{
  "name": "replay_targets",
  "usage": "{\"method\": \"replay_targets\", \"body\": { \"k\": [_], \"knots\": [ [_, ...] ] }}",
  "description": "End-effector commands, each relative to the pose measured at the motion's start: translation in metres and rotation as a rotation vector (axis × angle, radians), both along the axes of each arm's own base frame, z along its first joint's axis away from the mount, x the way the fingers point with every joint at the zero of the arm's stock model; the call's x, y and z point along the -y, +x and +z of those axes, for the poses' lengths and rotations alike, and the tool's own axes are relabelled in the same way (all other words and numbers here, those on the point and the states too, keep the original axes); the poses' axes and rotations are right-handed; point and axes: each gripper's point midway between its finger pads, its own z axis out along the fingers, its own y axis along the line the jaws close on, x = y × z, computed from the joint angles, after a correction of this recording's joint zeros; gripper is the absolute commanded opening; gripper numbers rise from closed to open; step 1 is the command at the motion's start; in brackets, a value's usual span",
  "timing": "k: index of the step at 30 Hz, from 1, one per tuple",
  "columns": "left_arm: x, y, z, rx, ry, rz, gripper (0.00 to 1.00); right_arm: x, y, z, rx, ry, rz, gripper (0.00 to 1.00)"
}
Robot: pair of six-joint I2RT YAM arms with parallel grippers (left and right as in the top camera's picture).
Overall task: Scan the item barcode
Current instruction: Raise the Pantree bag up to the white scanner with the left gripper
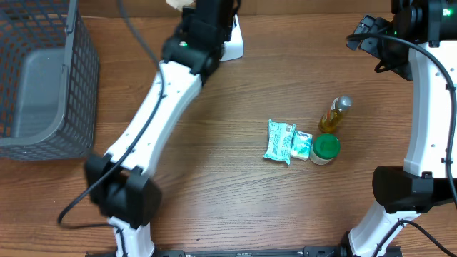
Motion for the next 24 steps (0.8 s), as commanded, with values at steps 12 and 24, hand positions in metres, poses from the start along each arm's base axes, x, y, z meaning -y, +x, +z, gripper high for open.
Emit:
{"method": "replay_targets", "body": {
  "k": [12, 24],
  "knots": [
    [0.031, 0.070, -0.048, 0.261, 0.661, 0.142, 0.04, 0.001, -0.002, 0.010, 0.032, 0.003, -0.001, 1.00],
    [0.049, 0.082, -0.098, 0.274, 0.825, 0.095, 0.04, 0.001, -0.002, 0.010, 0.032, 0.003, -0.001, 1.00]
  ]
}}
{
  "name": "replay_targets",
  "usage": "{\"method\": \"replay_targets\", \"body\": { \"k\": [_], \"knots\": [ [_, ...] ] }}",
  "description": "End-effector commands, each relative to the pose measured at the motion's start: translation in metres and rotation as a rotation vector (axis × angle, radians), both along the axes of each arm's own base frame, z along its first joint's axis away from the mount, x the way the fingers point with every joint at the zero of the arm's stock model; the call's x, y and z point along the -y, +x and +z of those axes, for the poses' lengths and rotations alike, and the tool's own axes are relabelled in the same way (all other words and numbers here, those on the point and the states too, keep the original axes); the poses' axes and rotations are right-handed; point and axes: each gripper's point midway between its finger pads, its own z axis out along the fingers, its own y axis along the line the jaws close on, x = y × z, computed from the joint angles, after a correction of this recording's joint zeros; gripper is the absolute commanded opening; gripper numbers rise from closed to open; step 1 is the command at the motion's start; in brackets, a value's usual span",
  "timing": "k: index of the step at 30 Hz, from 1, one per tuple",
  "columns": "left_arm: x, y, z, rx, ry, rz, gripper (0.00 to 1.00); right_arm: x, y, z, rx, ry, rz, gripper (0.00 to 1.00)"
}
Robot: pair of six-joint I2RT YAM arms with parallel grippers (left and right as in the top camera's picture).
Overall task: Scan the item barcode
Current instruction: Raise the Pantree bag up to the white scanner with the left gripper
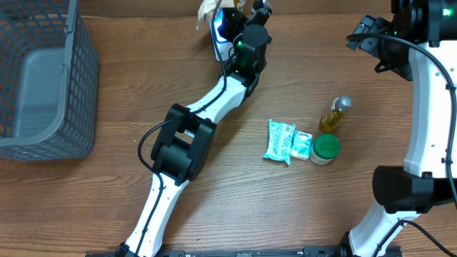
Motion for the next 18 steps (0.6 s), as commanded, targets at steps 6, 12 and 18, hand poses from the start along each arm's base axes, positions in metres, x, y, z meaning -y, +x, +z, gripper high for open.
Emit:
{"method": "replay_targets", "body": {
  "k": [6, 12, 18],
  "knots": [
    [0.001, -0.005, 0.021, 0.086, -0.045, 0.029, 0.05, 0.001, -0.002, 0.010, 0.032, 0.002, 0.000, 1.00],
    [-0.005, -0.016, 0.042, 0.128, -0.106, 0.086, 0.04, 0.001, -0.002, 0.010, 0.032, 0.002, 0.000, 1.00],
    [-0.003, -0.032, 0.097, 0.192, -0.232, 0.063, 0.05, 0.001, -0.002, 0.010, 0.032, 0.002, 0.000, 1.00]
  ]
}}
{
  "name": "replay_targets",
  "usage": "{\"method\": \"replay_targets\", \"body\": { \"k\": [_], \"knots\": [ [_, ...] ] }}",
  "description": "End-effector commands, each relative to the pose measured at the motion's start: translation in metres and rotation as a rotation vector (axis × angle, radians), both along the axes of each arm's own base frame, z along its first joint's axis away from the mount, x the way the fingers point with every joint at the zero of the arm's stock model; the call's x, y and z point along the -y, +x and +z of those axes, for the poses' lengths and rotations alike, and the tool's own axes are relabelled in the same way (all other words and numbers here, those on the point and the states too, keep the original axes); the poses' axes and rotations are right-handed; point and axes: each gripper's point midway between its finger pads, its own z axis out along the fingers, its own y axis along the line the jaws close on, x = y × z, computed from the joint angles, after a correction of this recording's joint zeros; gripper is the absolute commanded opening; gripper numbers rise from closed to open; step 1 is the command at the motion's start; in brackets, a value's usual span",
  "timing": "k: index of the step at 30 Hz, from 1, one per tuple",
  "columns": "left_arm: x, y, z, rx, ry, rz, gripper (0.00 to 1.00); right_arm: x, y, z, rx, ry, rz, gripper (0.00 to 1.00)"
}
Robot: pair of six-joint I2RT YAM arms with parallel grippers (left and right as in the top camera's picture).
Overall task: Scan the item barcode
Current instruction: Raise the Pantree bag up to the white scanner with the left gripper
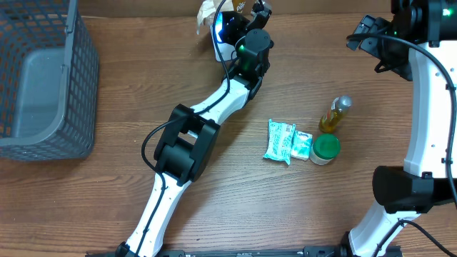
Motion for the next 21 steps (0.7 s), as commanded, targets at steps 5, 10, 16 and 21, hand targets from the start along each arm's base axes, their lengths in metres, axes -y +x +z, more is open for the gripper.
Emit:
{"method": "replay_targets", "body": {
  "k": [5, 10, 16, 21],
  "knots": [
    [-0.007, -0.036, 0.113, 0.101, -0.304, -0.030, 0.04, 0.001, -0.002, 0.010, 0.032, 0.002, 0.000, 1.00],
    [0.007, -0.066, 0.096, -0.156, -0.551, -0.173, 0.05, 0.001, -0.002, 0.010, 0.032, 0.002, 0.000, 1.00],
    [0.002, -0.132, 0.038, -0.513, -0.824, -0.080, 0.04, 0.001, -0.002, 0.010, 0.032, 0.002, 0.000, 1.00],
    [0.015, -0.194, -0.018, -0.897, -0.935, -0.011, 0.05, 0.001, -0.002, 0.010, 0.033, 0.002, 0.000, 1.00]
  ]
}}
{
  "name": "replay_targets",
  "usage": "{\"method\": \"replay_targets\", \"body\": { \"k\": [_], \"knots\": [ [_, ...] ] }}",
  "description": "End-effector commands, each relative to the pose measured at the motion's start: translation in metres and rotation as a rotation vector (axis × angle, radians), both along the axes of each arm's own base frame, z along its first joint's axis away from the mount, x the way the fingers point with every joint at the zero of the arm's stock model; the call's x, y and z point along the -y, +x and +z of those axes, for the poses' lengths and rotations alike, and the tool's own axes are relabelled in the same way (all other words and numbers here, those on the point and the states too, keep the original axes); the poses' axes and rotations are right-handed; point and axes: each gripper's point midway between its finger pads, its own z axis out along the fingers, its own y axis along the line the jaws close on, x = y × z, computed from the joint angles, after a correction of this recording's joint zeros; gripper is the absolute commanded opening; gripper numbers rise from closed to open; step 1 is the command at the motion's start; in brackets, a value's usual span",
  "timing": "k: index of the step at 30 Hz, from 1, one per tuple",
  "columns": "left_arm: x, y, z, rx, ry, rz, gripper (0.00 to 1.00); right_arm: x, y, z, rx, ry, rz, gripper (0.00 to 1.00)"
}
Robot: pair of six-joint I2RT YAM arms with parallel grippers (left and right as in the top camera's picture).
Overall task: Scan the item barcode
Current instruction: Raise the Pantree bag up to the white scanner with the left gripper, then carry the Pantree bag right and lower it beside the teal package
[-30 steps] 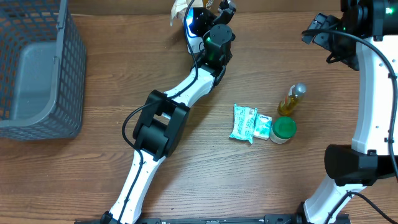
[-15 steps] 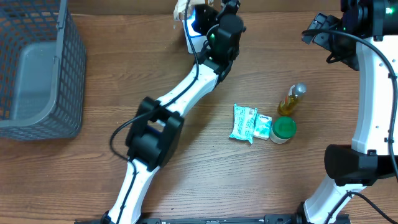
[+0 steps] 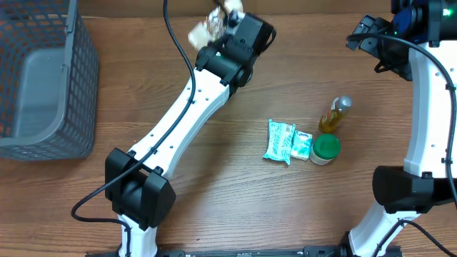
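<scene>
My left gripper (image 3: 223, 16) is at the table's back edge, shut on a pale crumpled packet (image 3: 202, 31) that sticks out to its left. The left wrist (image 3: 243, 43) covers the spot behind it, and the barcode scanner is hidden. My right gripper (image 3: 363, 33) hangs at the back right, well away from the packet; its fingers are too dark to read.
A grey wire basket (image 3: 43, 78) stands at the far left. Two teal packets (image 3: 280, 140), a small white packet (image 3: 302, 145), a green-lidded jar (image 3: 325, 148) and a yellow oil bottle (image 3: 334, 114) sit right of centre. The right arm's column (image 3: 428, 107) rises along the right edge.
The left arm has unfolded and its elbow now lies far to the left. The packet sits lower and further left. The white scanner with its blue light no longer shows.
First the left arm reached to the back edge over the white scanner, the pale packet at the top. Then the arm was folded, holding the packet beside the scanner's blue light, and stayed there. Now the arm is stretched out again with the packet still held.
</scene>
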Motion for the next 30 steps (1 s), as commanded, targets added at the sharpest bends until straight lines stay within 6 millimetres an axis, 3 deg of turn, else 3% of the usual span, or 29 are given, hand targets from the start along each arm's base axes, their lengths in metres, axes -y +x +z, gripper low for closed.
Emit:
{"method": "replay_targets", "body": {
  "k": [1, 6, 16, 19, 30],
  "knots": [
    [0.034, -0.042, -0.030, -0.243, -0.270, 0.029, 0.04, 0.002, -0.002, 0.011, 0.032, -0.004, -0.003, 1.00],
    [0.027, -0.074, -0.051, -0.415, -0.233, 0.033, 0.05, 0.002, -0.002, 0.011, 0.032, -0.004, -0.003, 1.00],
    [0.020, -0.105, -0.063, -0.557, -0.204, 0.041, 0.05, 0.002, -0.002, 0.011, 0.032, -0.004, -0.003, 1.00],
    [0.027, -0.117, -0.070, -0.620, -0.238, 0.029, 0.04, 0.002, -0.002, 0.011, 0.032, -0.004, -0.003, 1.00],
    [0.021, -0.154, -0.121, -0.786, -0.222, 0.047, 0.05, 0.002, -0.002, 0.011, 0.032, -0.004, -0.003, 1.00]
  ]
}}
